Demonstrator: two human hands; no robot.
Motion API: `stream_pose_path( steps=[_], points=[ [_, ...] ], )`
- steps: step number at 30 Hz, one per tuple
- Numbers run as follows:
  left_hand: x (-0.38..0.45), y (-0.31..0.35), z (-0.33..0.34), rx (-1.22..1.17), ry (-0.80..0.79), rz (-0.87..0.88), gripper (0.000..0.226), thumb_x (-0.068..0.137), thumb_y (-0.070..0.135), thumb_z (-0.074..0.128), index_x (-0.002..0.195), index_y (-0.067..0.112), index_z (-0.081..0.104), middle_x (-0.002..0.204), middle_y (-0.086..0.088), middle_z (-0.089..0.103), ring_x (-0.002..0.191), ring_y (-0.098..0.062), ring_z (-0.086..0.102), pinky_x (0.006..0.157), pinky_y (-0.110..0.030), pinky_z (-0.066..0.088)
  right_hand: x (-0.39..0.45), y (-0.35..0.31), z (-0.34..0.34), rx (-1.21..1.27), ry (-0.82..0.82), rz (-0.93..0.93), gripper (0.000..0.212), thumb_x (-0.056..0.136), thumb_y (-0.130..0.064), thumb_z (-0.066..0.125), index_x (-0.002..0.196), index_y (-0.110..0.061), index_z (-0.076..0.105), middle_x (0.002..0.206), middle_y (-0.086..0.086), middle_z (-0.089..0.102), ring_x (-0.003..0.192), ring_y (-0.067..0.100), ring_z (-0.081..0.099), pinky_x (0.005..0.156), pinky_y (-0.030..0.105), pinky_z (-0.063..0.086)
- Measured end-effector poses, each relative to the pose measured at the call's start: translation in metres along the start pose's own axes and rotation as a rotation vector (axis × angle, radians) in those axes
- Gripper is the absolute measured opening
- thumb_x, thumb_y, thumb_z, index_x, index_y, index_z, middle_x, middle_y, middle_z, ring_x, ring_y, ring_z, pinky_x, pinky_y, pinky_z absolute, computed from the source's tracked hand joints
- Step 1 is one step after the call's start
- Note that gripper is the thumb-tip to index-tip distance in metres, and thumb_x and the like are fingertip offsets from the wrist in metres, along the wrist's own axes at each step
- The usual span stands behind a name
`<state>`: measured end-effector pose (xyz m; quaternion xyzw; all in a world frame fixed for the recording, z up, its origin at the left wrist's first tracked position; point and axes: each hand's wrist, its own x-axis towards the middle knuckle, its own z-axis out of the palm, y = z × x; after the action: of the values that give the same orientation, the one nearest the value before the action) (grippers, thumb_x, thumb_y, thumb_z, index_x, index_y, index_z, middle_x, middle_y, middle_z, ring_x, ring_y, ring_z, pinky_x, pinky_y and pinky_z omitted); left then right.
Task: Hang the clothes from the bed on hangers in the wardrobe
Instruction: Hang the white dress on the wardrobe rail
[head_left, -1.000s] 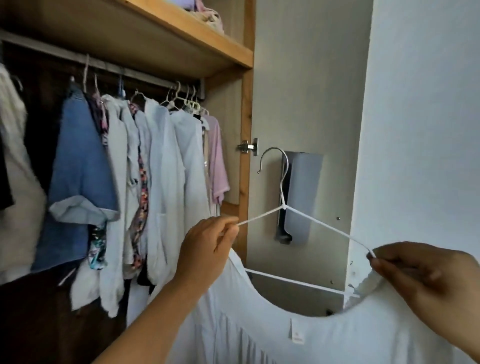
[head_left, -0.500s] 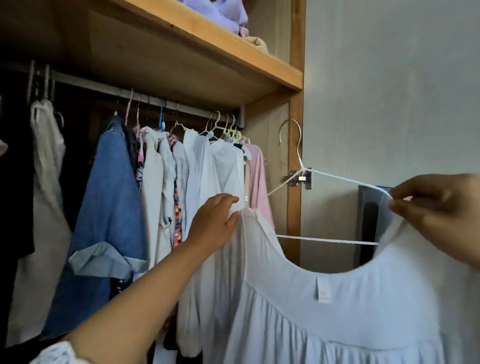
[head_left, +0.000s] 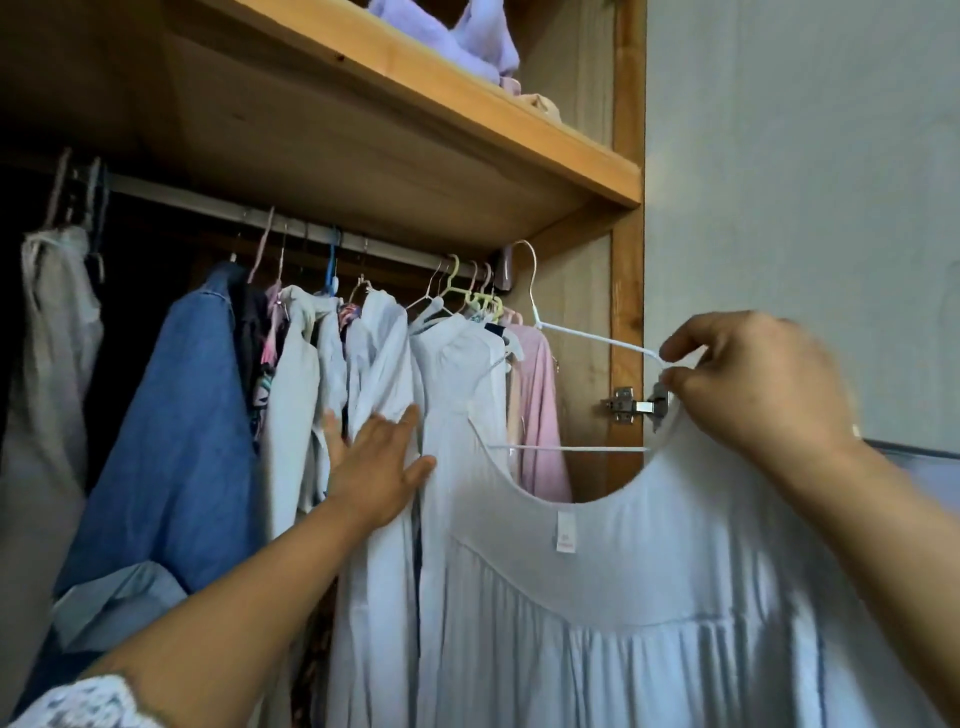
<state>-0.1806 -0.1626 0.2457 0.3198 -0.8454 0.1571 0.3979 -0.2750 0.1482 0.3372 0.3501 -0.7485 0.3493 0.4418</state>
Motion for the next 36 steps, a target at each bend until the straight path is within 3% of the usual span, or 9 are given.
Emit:
stream_pose_path(
  steps=[3,9,15,19,22,24,27,30,36],
  points=[
    [-0.002,-0.003,-0.002,-0.006,0.111,-0.034,0.066,0.094,0.057,0.024,0.15,0.028,0.006,0.138,0.003,0.042,0.133,-0.018,0.032,0.105,-0.056,-0.016,0.018,-0.013,0.029,0.021,0.011,0.007,0.02,0.078,-0.016,0.06,0.091,-0.027,0.069,0.098,0.012,0.066,0.093,0.037,0.058,0.067,0.029,0.037],
    [0.023,-0.002,-0.008,-0.019,0.375,0.036,0.064,0.084,0.053,0.031,0.138,0.021,0.043,0.115,-0.004,0.059,0.097,-0.026,0.061,0.1,-0.05,0.011,0.061,-0.031,0.078,0.017,0.039,0.055,0.031,0.078,-0.012,0.057,0.103,-0.026,0.066,0.105,0.013,0.064,0.096,0.038,0.058,0.068,0.028,0.034],
    [0.07,-0.009,-0.029,-0.11,0.551,0.227,0.054,0.084,0.047,0.04,0.131,0.021,0.049,0.124,-0.001,0.056,0.113,-0.014,0.042,0.095,-0.037,0.021,0.092,-0.052,0.121,0.024,0.073,0.041,0.031,0.079,-0.01,0.056,0.105,-0.025,0.065,0.103,0.012,0.065,0.094,0.037,0.059,0.066,0.028,0.034],
    [0.106,-0.025,-0.038,-0.069,0.514,0.317,0.059,0.084,0.053,0.034,0.132,0.023,0.049,0.133,0.001,0.053,0.132,-0.02,0.037,0.108,-0.041,0.007,0.112,-0.069,0.142,0.012,0.093,0.028,0.026,0.08,-0.014,0.056,0.102,-0.023,0.065,0.104,0.01,0.064,0.095,0.035,0.058,0.066,0.027,0.033],
    [0.126,-0.041,-0.043,-0.116,0.495,0.366,0.048,0.084,0.058,0.032,0.104,0.024,0.059,0.108,0.006,0.061,0.126,-0.019,0.046,0.111,-0.04,0.002,0.132,-0.084,0.154,0.02,0.129,0.004,0.026,0.075,-0.011,0.056,0.097,-0.021,0.065,0.103,0.01,0.065,0.096,0.035,0.058,0.065,0.027,0.032],
    [0.132,-0.051,-0.046,-0.108,0.582,0.367,0.035,0.086,0.058,0.037,0.078,0.026,0.048,0.078,0.009,0.053,0.09,-0.015,0.057,0.111,-0.041,0.014,0.145,-0.093,0.159,0.026,0.161,-0.01,0.024,0.074,-0.011,0.055,0.094,-0.02,0.065,0.101,0.009,0.065,0.094,0.036,0.058,0.064,0.027,0.032],
    [0.14,-0.065,-0.044,-0.167,0.671,0.394,0.034,0.087,0.054,0.042,0.072,0.024,0.042,0.068,0.011,0.043,0.067,-0.015,0.048,0.09,-0.027,0.032,0.164,-0.106,0.171,0.049,0.197,0.001,0.015,0.079,-0.017,0.057,0.092,-0.019,0.066,0.1,0.009,0.065,0.093,0.036,0.059,0.065,0.027,0.031],
    [0.14,-0.07,-0.044,-0.223,0.636,0.41,0.033,0.086,0.053,0.042,0.077,0.022,0.049,0.072,0.012,0.043,0.069,-0.009,0.041,0.06,-0.021,0.026,0.175,-0.118,0.191,0.057,0.174,0.005,0.012,0.085,-0.022,0.056,0.091,-0.019,0.065,0.102,0.01,0.064,0.095,0.035,0.06,0.067,0.027,0.032],
    [0.143,-0.077,-0.035,-0.275,0.641,0.441,0.025,0.086,0.048,0.045,0.075,0.026,0.049,0.07,0.016,0.035,0.068,-0.003,0.033,0.058,-0.008,0.025,0.195,-0.133,0.236,0.046,0.104,0.033,0.024,0.077,-0.011,0.052,0.096,-0.02,0.065,0.112,0.011,0.062,0.099,0.034,0.06,0.069,0.027,0.035]
  ],
)
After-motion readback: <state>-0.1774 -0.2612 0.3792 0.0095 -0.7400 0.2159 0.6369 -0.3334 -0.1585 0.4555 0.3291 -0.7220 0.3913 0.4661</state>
